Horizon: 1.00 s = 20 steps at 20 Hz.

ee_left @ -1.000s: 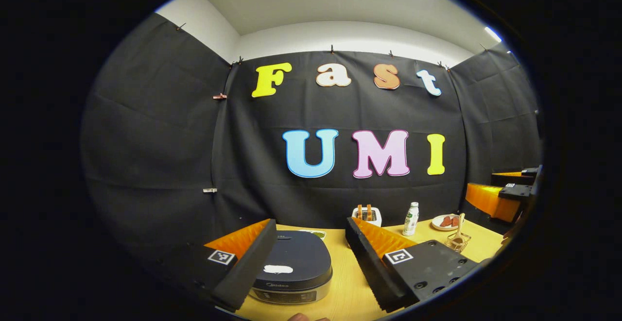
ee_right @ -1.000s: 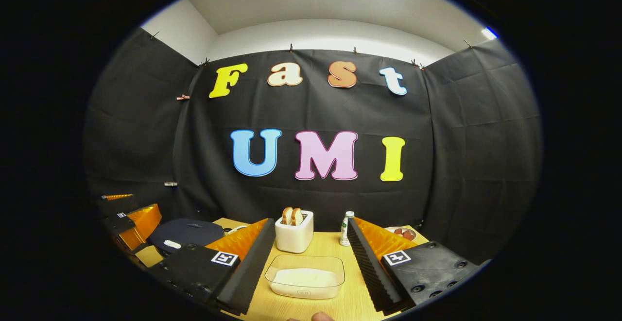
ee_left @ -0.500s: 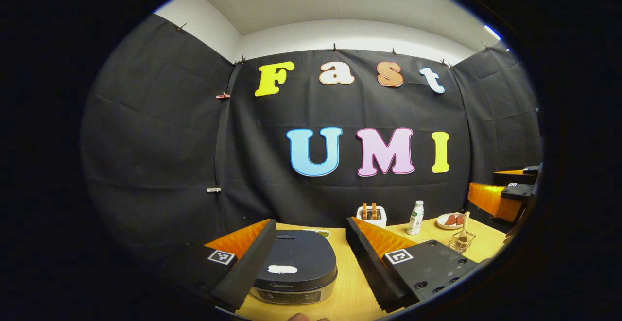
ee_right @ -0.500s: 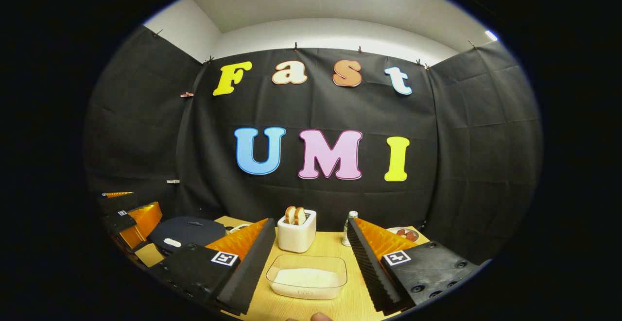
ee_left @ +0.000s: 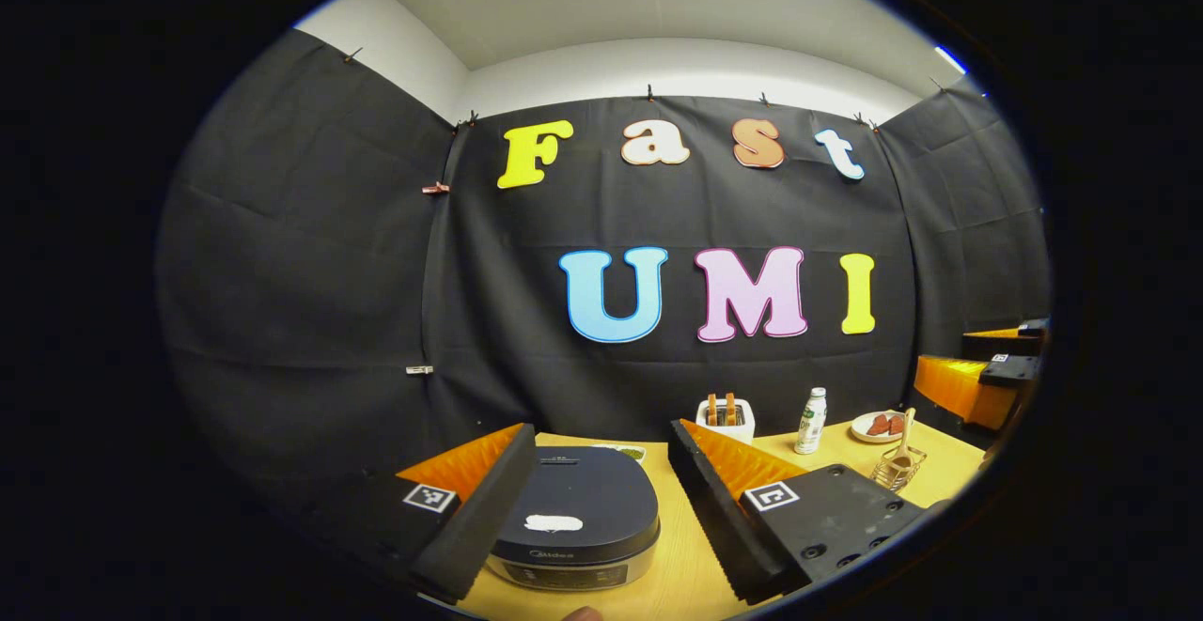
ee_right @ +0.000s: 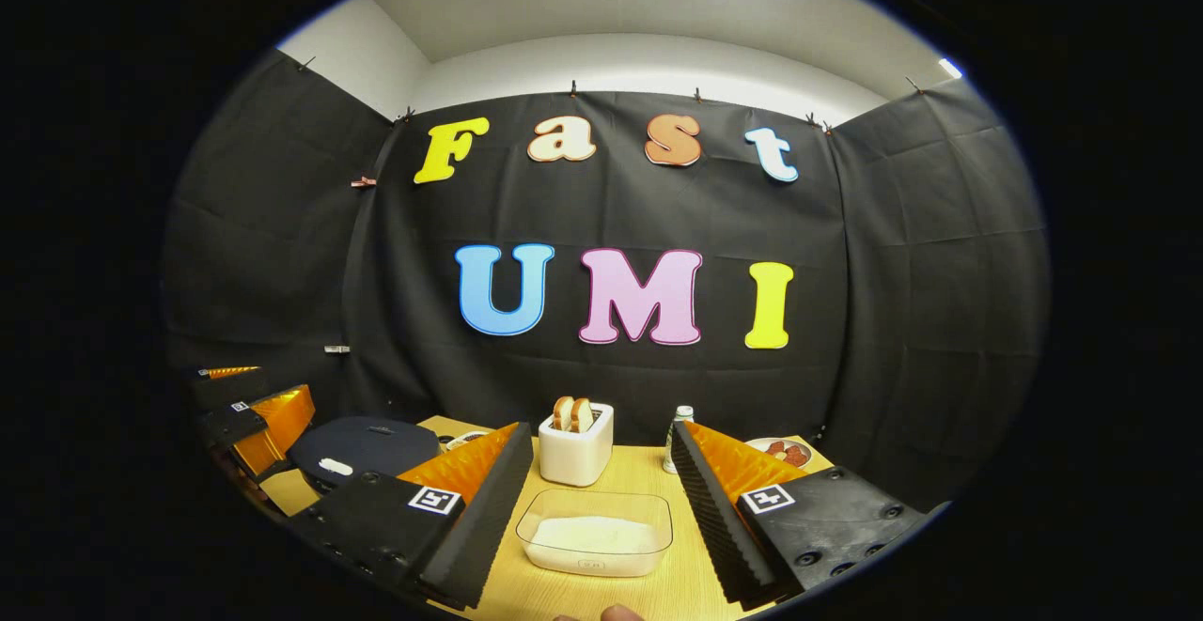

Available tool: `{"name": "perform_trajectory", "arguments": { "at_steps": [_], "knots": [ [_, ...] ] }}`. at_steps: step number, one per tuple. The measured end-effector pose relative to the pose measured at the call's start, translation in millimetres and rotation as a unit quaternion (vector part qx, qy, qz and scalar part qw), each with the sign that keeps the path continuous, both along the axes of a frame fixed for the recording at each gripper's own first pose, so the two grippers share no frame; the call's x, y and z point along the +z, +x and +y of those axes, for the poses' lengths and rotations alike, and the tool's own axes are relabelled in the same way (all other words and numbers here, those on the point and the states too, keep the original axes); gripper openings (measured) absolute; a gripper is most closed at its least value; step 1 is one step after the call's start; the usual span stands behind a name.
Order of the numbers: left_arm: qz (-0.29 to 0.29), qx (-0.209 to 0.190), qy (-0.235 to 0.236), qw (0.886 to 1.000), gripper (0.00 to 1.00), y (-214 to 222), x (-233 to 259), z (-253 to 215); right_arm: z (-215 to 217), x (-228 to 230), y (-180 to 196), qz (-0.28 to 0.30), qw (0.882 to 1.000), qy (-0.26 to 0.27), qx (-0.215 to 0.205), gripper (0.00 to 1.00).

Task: Close the left gripper, press the button to open the rice cooker; take a wooden spoon from the chopstick holder with the right hand, scoop a spoonful of rice and pour it into the rice cooker, then put the wooden spoon back into the chopstick holder.

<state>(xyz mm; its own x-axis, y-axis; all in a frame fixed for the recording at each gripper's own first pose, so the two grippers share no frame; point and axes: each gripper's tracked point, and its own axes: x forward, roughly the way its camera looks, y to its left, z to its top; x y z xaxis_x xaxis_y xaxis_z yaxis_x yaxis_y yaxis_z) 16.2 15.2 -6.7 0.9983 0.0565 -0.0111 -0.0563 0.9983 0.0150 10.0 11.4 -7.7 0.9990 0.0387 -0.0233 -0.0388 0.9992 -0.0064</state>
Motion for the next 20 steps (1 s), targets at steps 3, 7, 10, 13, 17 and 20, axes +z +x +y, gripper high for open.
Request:
{"name": "perform_trajectory", "arguments": {
  "at_steps": [3,7,10,13,17,20],
  "knots": [
    [0.008,0.012,0.007,1.000,0.82,3,-4,6,2,0,1,0.000,1.000,0.004,0.001,0.92],
    [0.044,0.016,0.010,0.999,0.31,14,-25,11,4,-3,3,0.004,1.000,0.004,0.002,0.92],
    [0.072,0.037,-0.004,0.997,0.08,21,-42,25,8,-3,4,0.003,1.000,0.000,0.006,0.92],
    [0.109,0.043,-0.017,0.993,0.07,28,-67,33,12,-4,7,0.002,1.000,-0.005,0.011,0.92],
    [0.147,0.046,-0.001,0.988,0.06,44,-96,43,17,-9,10,0.005,1.000,-0.015,0.016,0.92],
    [0.184,0.026,-0.002,0.983,0.06,54,-121,39,19,-11,13,0.007,1.000,-0.019,0.017,0.92]
  ]
}}
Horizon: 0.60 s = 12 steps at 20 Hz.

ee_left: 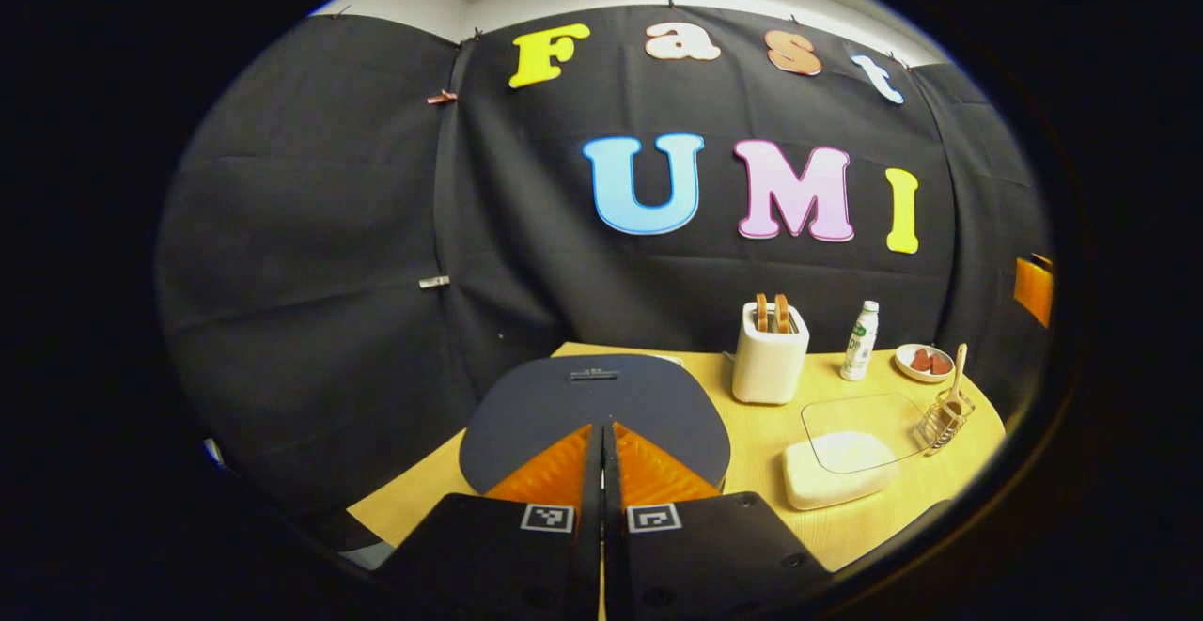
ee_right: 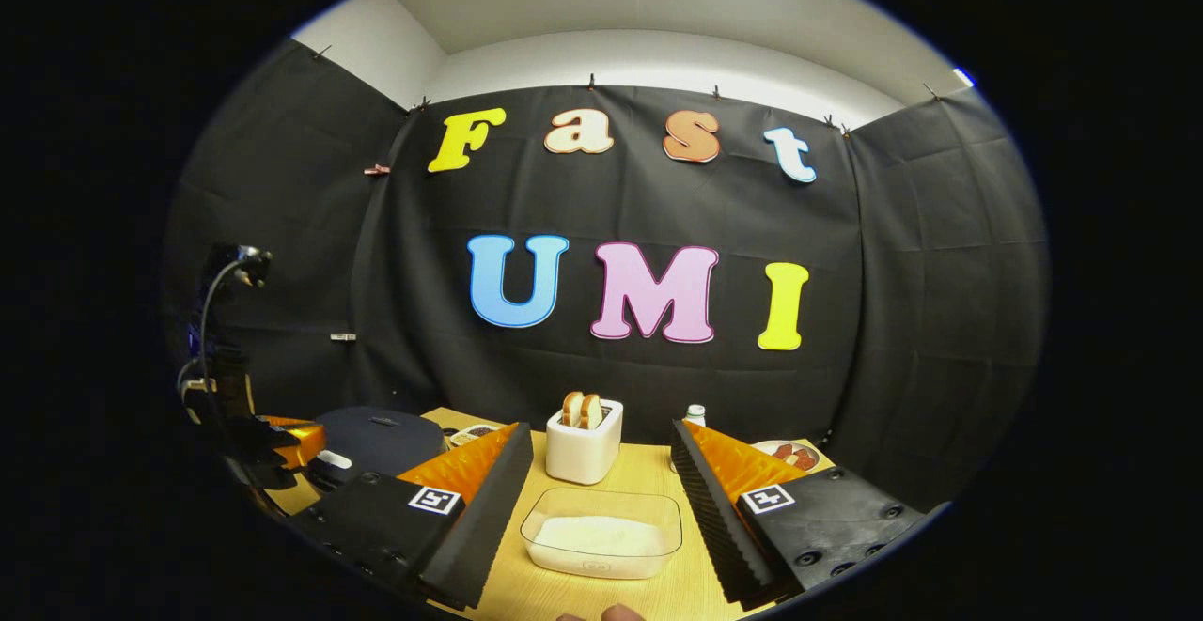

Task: Close the left gripper, press the button to open the rice cooker; take a wooden spoon from the chopstick holder with the right hand, scoop a spoonful of rice and pour it into the rice cooker, then put the wooden spoon back into the chopstick holder.

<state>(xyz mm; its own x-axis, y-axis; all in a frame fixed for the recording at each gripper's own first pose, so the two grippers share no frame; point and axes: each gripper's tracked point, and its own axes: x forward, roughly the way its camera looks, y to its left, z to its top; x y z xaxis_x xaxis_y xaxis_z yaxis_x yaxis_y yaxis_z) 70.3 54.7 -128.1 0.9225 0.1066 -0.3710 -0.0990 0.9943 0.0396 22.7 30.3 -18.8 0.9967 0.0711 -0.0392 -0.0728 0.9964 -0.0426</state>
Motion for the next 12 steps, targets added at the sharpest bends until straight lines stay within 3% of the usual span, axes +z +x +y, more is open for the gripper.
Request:
{"name": "perform_trajectory", "arguments": {
  "at_steps": [6,12],
  "knots": [
    [0.058,0.015,-0.034,0.998,0.05,8,-36,9,-5,-5,1,0.006,1.000,-0.001,-0.009,0.92],
    [0.056,0.024,-0.034,0.998,0.06,6,-37,10,-10,-10,2,0.013,1.000,0.002,-0.017,0.92]
  ]
}}
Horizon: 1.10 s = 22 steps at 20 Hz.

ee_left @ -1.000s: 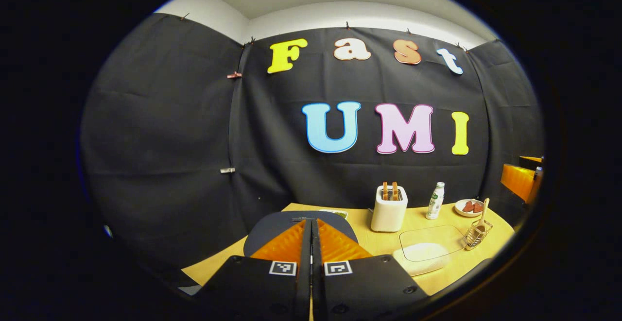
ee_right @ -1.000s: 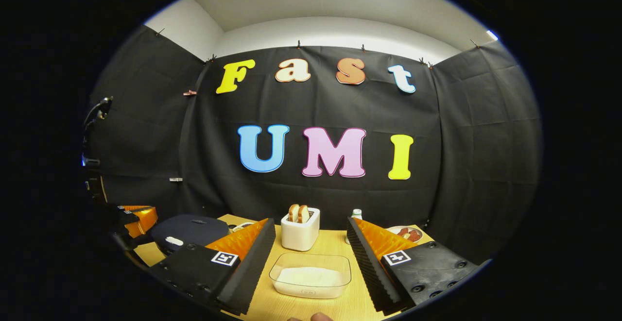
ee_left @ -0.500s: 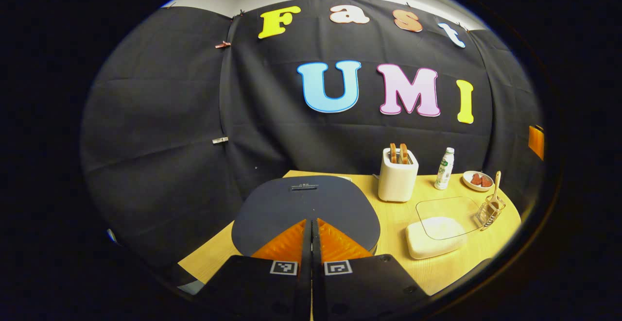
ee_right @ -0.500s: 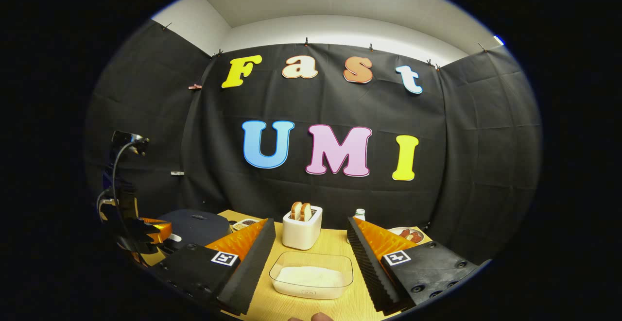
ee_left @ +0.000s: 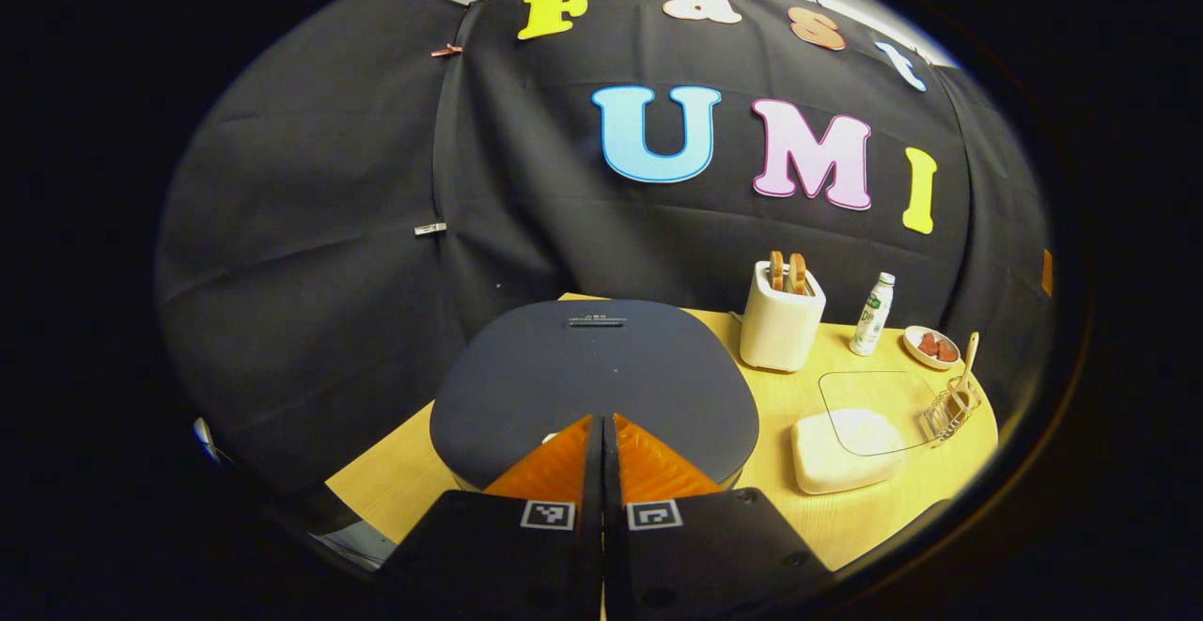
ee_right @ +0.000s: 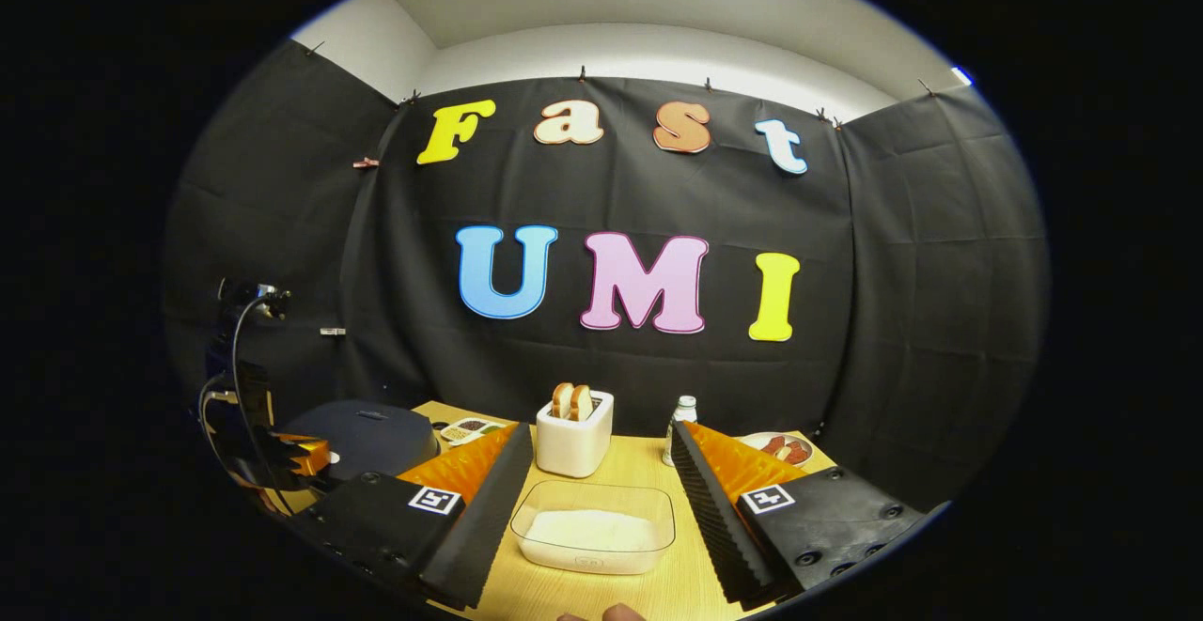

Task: Close the left gripper, press the button to open the rice cooker; take a wooden spoon from the chopstick holder with the right hand, scoop a spoonful of rice and pour it into the rice cooker, then put the wooden spoon back into the chopstick holder.

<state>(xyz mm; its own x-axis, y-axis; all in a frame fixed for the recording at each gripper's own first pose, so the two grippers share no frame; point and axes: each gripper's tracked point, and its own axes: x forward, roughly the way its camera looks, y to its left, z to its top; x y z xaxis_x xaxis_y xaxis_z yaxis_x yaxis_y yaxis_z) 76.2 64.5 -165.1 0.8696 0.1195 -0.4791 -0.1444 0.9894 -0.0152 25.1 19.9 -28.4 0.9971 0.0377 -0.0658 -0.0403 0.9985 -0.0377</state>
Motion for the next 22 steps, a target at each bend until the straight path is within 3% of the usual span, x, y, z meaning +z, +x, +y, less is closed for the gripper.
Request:
{"name": "perform_trajectory", "arguments": {
  "at_steps": [9,14,18,22],
  "knots": [
    [0.013,0.024,-0.030,0.999,0.06,-1,-5,-2,-1,0,-4,0.003,1.000,0.010,0.003,0.92],
    [-0.010,0.012,-0.002,1.000,0.06,-5,4,-1,3,3,-6,-0.002,1.000,0.006,0.009,0.92],
    [-0.060,0.002,0.026,0.998,0.08,-5,33,-4,-1,5,-8,-0.004,1.000,0.004,0.007,0.92],
    [-0.094,-0.014,0.057,0.994,0.41,-9,61,-12,-5,6,-9,-0.004,1.000,0.007,0.003,0.92]
  ]
}}
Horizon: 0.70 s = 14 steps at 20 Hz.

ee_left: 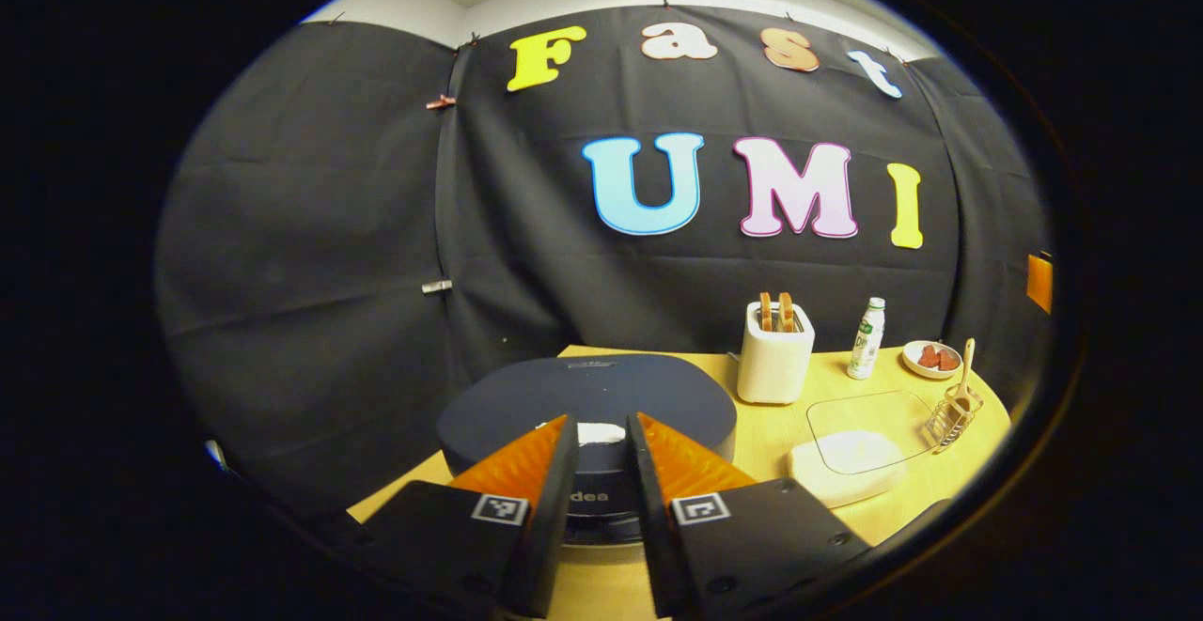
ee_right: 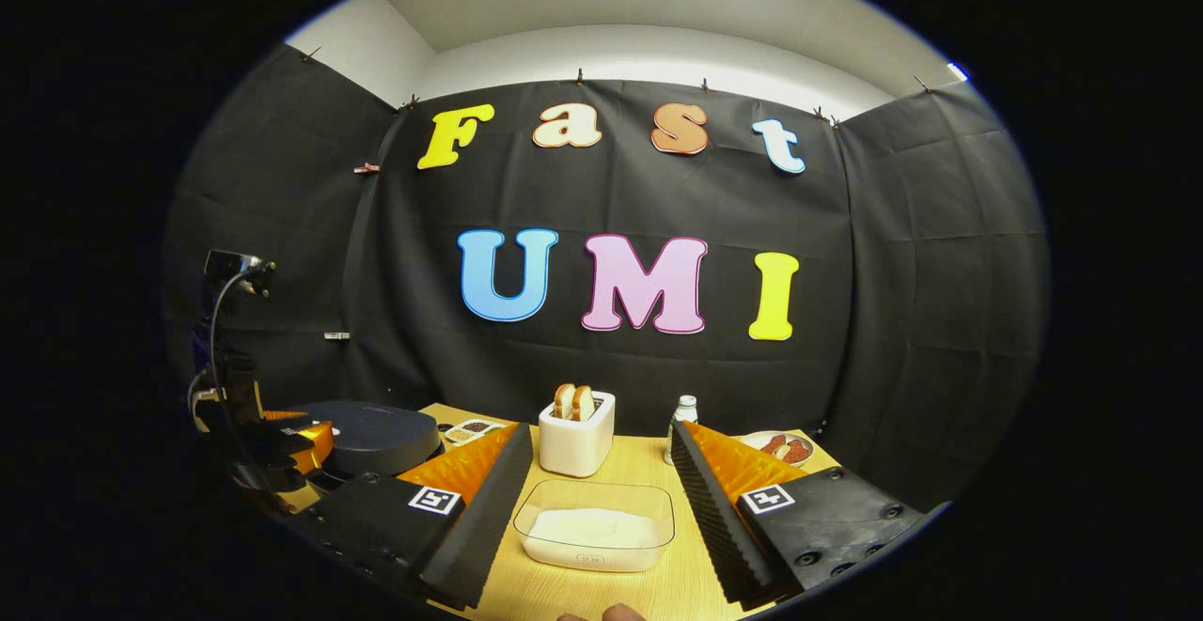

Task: Close the left gripper, press the button to open the rice cooker; take a wooden spoon from the chopstick holder with the right hand, scoop a spoonful of rice and pour it into the rice cooker, then put the wooden spoon back into the chopstick holder.

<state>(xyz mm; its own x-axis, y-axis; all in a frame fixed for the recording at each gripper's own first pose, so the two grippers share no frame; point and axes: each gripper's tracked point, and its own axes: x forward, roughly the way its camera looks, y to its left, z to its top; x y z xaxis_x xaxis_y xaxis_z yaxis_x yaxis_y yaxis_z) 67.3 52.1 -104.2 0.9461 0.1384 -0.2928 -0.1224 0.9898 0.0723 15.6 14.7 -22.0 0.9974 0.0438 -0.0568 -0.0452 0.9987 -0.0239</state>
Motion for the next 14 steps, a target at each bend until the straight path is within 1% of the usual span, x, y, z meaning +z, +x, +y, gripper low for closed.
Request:
{"name": "perform_trajectory", "arguments": {
  "at_steps": [1,2,3,4,5,6,7,9,14],
  "knots": [
    [-0.009,0.000,0.002,1.000,0.52,-1,8,-2,-1,1,0,0.000,1.000,0.001,0.000,0.92],
    [-0.021,0.007,0.006,1.000,0.56,-1,15,2,-2,0,0,0.000,1.000,0.002,0.000,0.92],
    [-0.034,0.008,0.007,0.999,0.69,-1,25,4,-3,0,-1,0.000,1.000,0.003,-0.001,0.92],
    [-0.043,0.008,0.008,0.999,0.75,-2,29,1,-4,0,-1,0.001,1.000,0.003,-0.001,0.92],
    [-0.039,0.003,0.010,0.999,0.79,-4,29,-1,-5,-1,-1,0.002,1.000,0.004,-0.001,0.92],
    [-0.033,-0.001,0.012,0.999,0.79,-9,29,-5,-7,-1,-1,0.002,1.000,0.005,-0.001,0.92],
    [-0.034,-0.006,0.012,0.999,0.86,-7,30,-9,-7,-1,-2,0.002,1.000,0.006,-0.001,0.92],
    [-0.039,-0.007,0.015,0.999,0.90,-6,34,-12,-11,1,-2,0.001,1.000,0.005,-0.001,0.92],
    [-0.058,-0.005,0.019,0.998,0.91,-15,47,-17,-24,-5,0,0.005,1.000,0.005,-0.009,0.92]
  ]
}}
